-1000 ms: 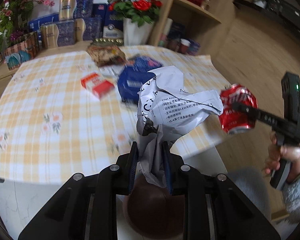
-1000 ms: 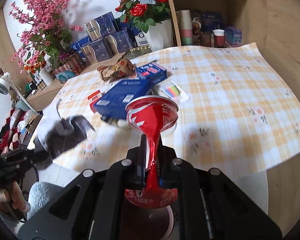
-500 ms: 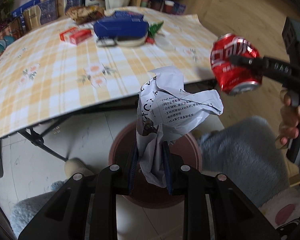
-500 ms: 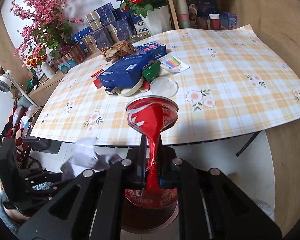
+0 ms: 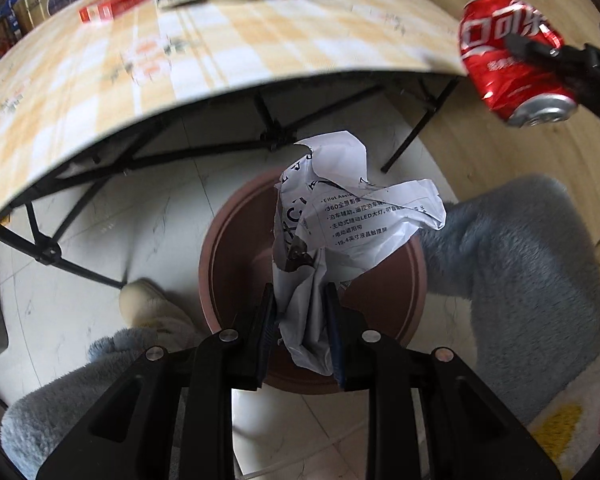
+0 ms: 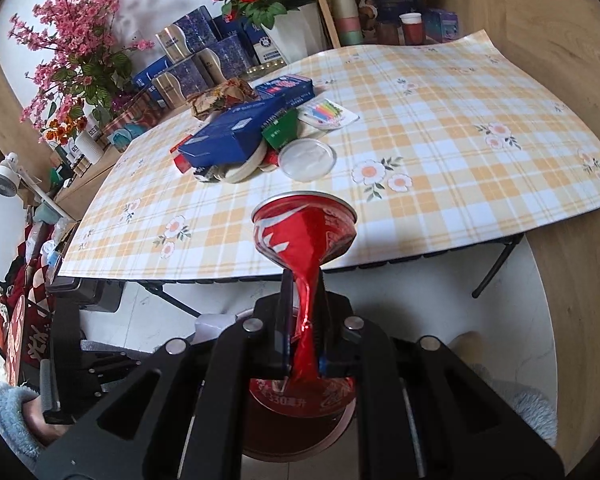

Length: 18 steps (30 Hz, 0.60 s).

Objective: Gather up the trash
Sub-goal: 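Lift the red can with the right gripper while the left gripper grasps crumpled white paper, then lower both held items over the brown bin and open both grippers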

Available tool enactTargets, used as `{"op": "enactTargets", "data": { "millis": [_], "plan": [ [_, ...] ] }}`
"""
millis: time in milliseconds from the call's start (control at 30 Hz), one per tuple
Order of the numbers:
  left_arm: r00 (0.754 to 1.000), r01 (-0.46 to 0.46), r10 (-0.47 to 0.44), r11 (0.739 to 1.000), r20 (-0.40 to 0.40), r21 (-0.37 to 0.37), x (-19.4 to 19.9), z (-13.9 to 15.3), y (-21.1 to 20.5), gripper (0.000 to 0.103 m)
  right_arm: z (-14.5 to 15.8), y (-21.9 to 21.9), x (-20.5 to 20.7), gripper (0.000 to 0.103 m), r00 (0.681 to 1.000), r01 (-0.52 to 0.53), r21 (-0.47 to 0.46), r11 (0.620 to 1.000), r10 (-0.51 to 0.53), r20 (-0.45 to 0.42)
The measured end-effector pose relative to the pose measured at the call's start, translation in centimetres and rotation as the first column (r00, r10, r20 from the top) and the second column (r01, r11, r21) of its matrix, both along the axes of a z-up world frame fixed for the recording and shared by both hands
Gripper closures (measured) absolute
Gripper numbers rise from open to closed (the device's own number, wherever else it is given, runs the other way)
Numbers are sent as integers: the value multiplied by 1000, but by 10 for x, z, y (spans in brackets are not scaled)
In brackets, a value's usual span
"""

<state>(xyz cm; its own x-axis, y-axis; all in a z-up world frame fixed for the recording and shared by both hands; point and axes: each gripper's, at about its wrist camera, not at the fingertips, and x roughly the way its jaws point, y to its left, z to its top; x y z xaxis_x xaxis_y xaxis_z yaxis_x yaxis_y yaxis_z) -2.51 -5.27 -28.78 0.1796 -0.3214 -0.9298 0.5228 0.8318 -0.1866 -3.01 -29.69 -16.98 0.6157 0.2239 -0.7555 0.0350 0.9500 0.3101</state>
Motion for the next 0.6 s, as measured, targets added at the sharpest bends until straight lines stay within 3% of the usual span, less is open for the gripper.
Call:
{"op": "enactTargets", "data": {
  "millis": [233, 333, 400, 467, 600],
  "plan": [
    [997, 44, -41, 998, -65, 49, 2, -30, -10, 79, -12, -4, -1, 90, 1000, 10, 7, 1000, -10, -20],
    [996, 57, -55, 998, -69, 33, 5, -33, -18, 77, -14, -4, -2, 90, 1000, 13, 8, 1000, -13, -28],
    [998, 57, -57, 998, -29, 13, 7, -29, -24, 64, -17, -5, -3, 90, 999, 16, 6, 1000, -16, -36],
    [999, 22, -22, 1000, 37, -15, 9, -18, -22, 31, -20, -5, -3, 90, 999, 16, 7, 1000, -16, -45],
    [986, -101, 113, 989, 119, -105, 16, 12, 3, 26, -29, 1, -4, 90, 998, -3, 8, 1000, 3, -62]
  ]
}}
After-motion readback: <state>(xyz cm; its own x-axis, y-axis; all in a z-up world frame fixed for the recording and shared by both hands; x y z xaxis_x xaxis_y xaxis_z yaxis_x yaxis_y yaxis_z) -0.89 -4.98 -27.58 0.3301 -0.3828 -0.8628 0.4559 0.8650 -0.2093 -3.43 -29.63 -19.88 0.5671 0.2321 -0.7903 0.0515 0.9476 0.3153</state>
